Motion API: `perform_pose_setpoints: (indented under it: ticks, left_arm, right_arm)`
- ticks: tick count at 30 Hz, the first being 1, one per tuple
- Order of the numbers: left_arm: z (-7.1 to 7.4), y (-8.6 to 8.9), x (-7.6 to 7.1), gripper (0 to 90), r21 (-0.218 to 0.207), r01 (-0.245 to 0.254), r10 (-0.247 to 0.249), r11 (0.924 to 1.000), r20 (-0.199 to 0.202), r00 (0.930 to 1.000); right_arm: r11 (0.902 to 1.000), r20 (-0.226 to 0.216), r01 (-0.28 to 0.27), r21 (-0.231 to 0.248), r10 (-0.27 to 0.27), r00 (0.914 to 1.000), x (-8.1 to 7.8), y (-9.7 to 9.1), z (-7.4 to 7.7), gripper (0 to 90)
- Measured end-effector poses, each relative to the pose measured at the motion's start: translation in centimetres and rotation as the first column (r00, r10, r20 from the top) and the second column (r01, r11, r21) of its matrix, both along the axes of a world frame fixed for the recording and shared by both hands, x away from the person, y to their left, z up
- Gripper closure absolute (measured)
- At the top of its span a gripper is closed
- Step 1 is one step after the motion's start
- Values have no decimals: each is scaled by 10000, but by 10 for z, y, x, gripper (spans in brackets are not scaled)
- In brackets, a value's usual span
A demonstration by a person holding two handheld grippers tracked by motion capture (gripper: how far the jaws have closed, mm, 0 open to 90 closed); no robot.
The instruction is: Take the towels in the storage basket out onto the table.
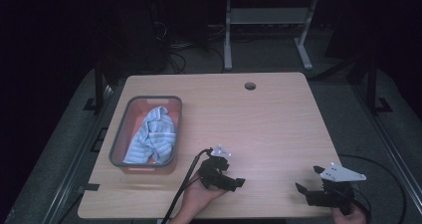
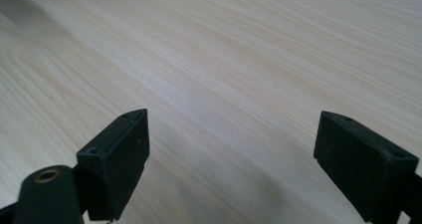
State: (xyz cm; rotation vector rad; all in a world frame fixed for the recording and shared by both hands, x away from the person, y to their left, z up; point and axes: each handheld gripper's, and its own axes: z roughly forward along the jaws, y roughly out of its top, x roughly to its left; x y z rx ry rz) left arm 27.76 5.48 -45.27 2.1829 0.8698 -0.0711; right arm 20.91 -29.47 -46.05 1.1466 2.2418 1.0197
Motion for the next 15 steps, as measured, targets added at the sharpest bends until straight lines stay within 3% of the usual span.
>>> perform_pose_setpoints:
  ticks: [3, 7, 10, 13, 15]
  left_arm:
    - [3, 0, 0, 184, 184, 106, -106, 9998, 21, 9999]
    - [7, -2, 2, 189, 94, -39, 38, 9999, 181, 9998]
    - [10, 1, 5, 201, -20, -52, 52, 10000, -30, 10000]
    - [13, 4, 7, 201, 160, -91, 89, 9998, 126, 9999]
    - [17, 6, 9, 201, 35, -211, 210, 9998, 196, 9996]
  right_arm:
    - [9997, 88, 80, 223, -81, 9999, -3, 0, 1, 137]
    - [9999, 57, -88, 120, 87, 9999, -4, 1, 1, 137]
    - [9999, 91, -42, 166, 41, 10000, -5, 0, 2, 137]
    - [9997, 127, -11, 247, 8, 9999, -6, -1, 2, 137]
    - [9997, 82, -16, 241, 14, 10000, -5, 0, 2, 137]
